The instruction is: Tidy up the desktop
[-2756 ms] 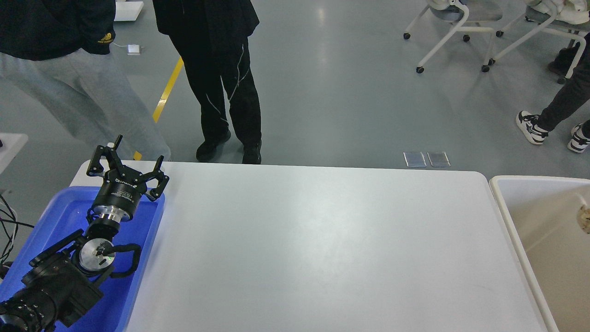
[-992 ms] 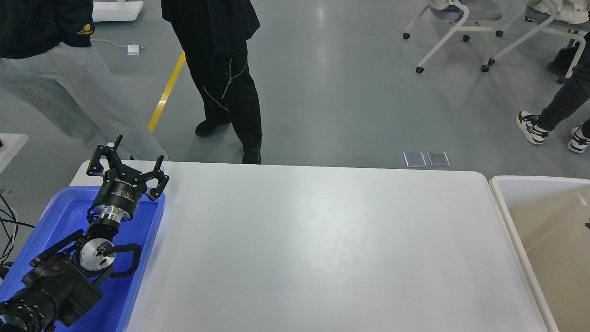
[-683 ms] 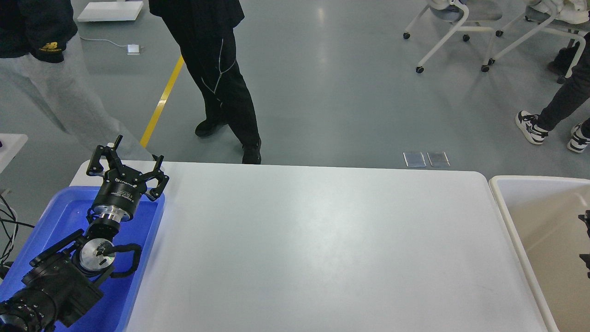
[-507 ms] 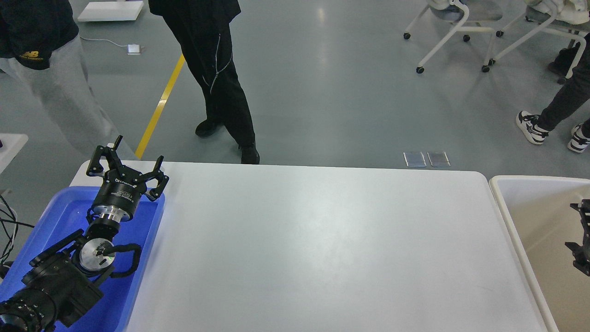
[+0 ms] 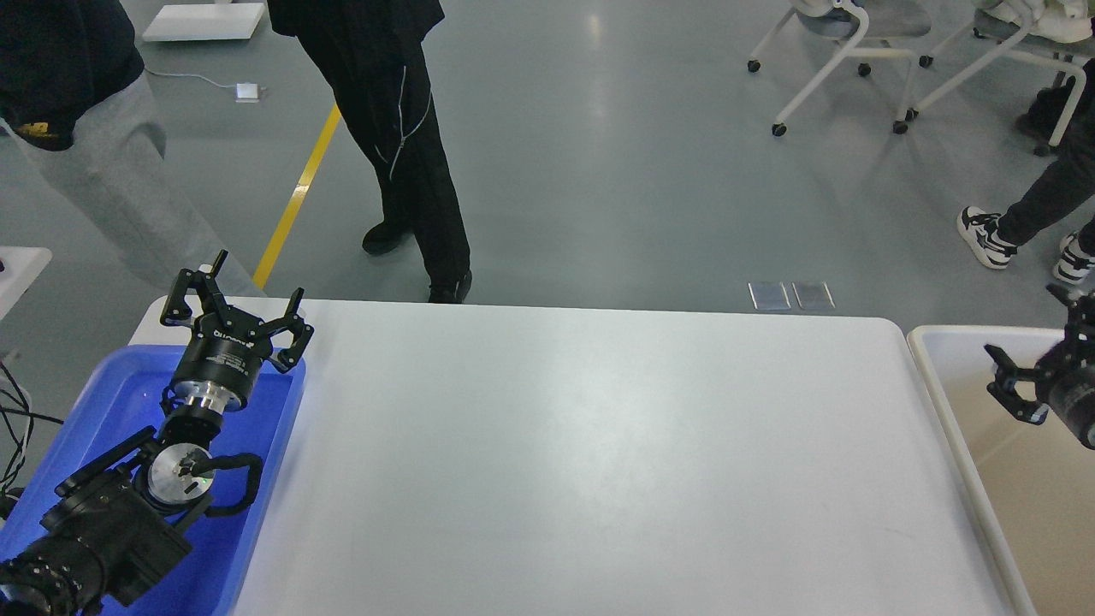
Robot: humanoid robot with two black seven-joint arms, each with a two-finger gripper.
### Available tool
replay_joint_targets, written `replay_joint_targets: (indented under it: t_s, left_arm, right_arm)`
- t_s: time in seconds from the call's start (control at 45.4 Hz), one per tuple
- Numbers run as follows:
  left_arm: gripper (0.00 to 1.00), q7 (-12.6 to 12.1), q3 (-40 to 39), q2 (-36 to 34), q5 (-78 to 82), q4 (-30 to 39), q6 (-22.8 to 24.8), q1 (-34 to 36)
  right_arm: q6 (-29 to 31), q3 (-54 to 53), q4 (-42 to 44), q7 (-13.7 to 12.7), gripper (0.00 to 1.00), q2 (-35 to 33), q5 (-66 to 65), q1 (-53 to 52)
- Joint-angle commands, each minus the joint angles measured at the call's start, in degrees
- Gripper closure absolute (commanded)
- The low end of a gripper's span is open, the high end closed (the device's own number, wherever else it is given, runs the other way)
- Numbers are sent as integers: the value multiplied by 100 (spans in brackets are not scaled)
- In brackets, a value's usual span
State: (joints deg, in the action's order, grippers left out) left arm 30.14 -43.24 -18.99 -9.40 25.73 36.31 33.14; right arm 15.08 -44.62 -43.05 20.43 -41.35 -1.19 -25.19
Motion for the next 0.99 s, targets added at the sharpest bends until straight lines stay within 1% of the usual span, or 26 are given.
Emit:
replay_joint_targets:
  t_s: [0.0,0.066,0.132,0.265,0.331,0.419,0.507,0.573,0.97]
  left_arm:
    - [0,0,0,0,0,2,-1,0]
    - [0,0,0,0,0,2,-1,0]
    - [0,0,0,0,0,2,-1,0]
    - [0,0,0,0,0,2,-1,0]
    - [0,0,0,0,0,2,-1,0]
    - [0,0,0,0,0,2,-1,0]
    - [0,0,0,0,0,2,-1,0]
    - [0,0,0,0,0,2,-1,0]
    - [0,0,0,0,0,2,-1,0]
  right_arm:
    - [-295,-627,-740,470,0,364,-4,357]
    - [-410,-627,-740,549,0,566,-22,418]
    - [-436,-627,-749,707,0,760,-57,488]
    - [-463,-592,-749,1085,0,1120,-83,541]
    - [-489,-592,-749,1348,0,1269,-83,541]
    - [-664,-557,-740,1604,0,1419,-170,489]
    - [-1007,-557,-740,1692,0,1542,-521,436]
    - [-1191,-565,-740,1718,0,1708,-1030,436]
    - [-1218,-653,-740,1719,0,1850,-1085,515]
